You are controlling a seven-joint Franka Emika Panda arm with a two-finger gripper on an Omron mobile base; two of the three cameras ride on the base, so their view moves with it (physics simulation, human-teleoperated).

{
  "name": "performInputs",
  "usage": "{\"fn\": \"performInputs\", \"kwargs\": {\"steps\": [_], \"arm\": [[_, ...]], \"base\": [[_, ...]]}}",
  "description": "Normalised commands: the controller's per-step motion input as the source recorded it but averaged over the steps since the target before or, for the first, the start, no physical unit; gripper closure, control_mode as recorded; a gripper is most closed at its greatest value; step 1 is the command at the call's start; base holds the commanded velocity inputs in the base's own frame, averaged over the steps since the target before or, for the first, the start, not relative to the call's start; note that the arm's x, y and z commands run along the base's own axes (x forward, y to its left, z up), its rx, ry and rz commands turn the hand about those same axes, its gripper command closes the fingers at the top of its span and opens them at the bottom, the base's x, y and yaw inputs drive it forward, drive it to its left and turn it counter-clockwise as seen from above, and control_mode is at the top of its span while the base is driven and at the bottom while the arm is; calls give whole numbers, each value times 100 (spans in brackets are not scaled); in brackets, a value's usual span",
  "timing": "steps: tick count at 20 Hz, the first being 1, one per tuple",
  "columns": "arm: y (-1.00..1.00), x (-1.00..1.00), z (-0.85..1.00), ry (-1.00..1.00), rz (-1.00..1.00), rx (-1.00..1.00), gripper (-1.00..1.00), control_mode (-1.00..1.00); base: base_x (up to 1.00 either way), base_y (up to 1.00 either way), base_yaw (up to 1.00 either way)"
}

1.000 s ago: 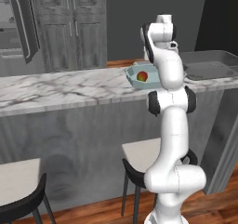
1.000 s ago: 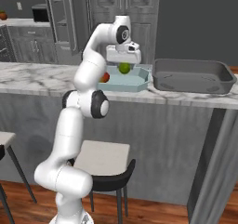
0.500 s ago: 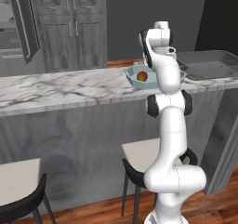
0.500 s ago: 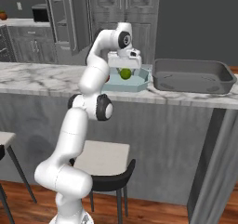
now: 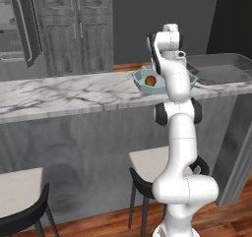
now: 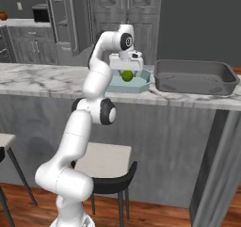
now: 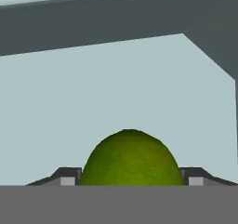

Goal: Place the cold items (mango and lime) from the fridge in one tupperware on the dining counter. Place the warm items (hot dog and kebab skewer) in the stove area in another tupperware.

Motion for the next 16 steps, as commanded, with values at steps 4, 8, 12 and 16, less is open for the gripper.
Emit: {"fn": "performInputs", "kwargs": {"steps": [4,8,12,16], "arm": [[0,0,0,0,0,0,-100,-100],[0,0,0,0,0,0,-100,-100],[0,0,0,0,0,0,-100,-100],[2,0,8,0,0,-2,-100,-100]], "base": [[0,0,0],[0,0,0],[0,0,0],[0,0,0]]}}
